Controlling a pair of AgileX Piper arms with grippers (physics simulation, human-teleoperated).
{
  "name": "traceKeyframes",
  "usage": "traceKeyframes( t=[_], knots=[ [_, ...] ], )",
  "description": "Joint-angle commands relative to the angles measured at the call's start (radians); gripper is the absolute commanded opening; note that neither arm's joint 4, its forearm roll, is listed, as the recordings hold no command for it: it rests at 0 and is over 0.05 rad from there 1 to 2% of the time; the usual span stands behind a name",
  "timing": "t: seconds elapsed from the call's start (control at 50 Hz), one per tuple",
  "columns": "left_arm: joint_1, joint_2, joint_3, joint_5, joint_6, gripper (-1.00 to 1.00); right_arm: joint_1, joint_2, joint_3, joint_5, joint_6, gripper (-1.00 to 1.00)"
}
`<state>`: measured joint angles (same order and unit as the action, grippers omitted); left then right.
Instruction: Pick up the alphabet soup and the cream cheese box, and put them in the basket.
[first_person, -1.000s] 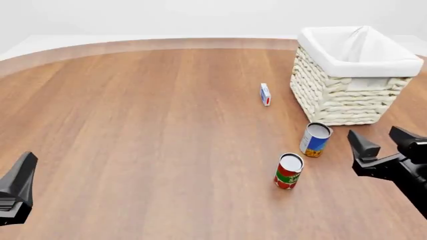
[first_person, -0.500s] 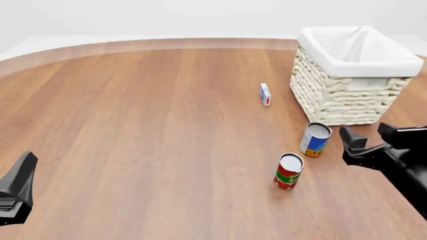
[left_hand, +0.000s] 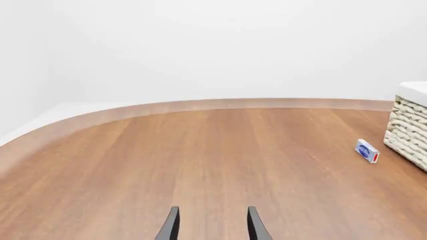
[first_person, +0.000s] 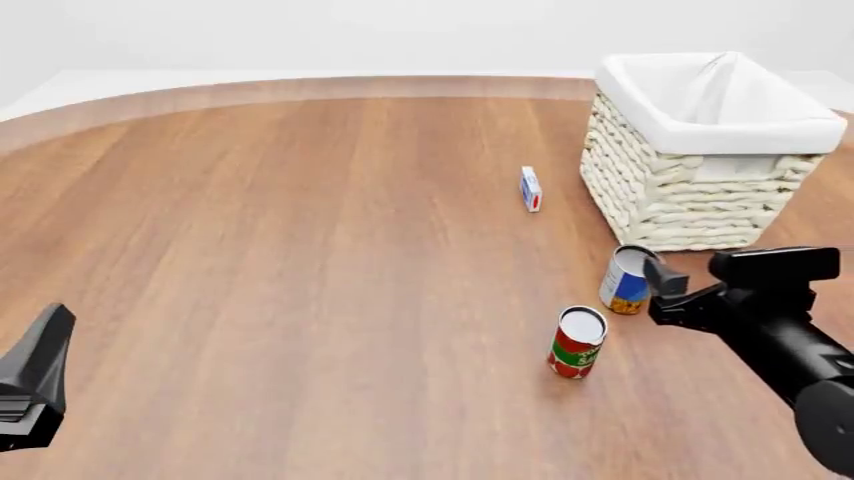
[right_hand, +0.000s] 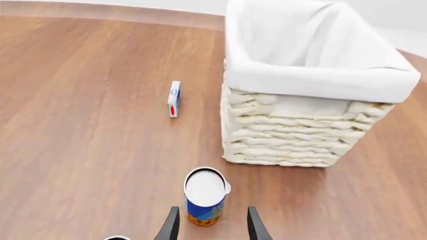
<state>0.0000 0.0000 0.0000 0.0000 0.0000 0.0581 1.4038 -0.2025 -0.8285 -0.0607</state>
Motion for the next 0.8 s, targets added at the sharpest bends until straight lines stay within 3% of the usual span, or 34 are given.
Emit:
traceKeyframes(
  t=[0.02, 0.8],
  knots=[
    [0.0, 0.0, 0.0, 0.0, 0.0, 1.0, 0.003, 0.076, -0.015, -0.04, -0.005, 1.0],
    [0.0, 0.0, 0.0, 0.0, 0.0, 1.0, 0.009, 0.256, -0.071, -0.115, -0.019, 1.0]
  ],
)
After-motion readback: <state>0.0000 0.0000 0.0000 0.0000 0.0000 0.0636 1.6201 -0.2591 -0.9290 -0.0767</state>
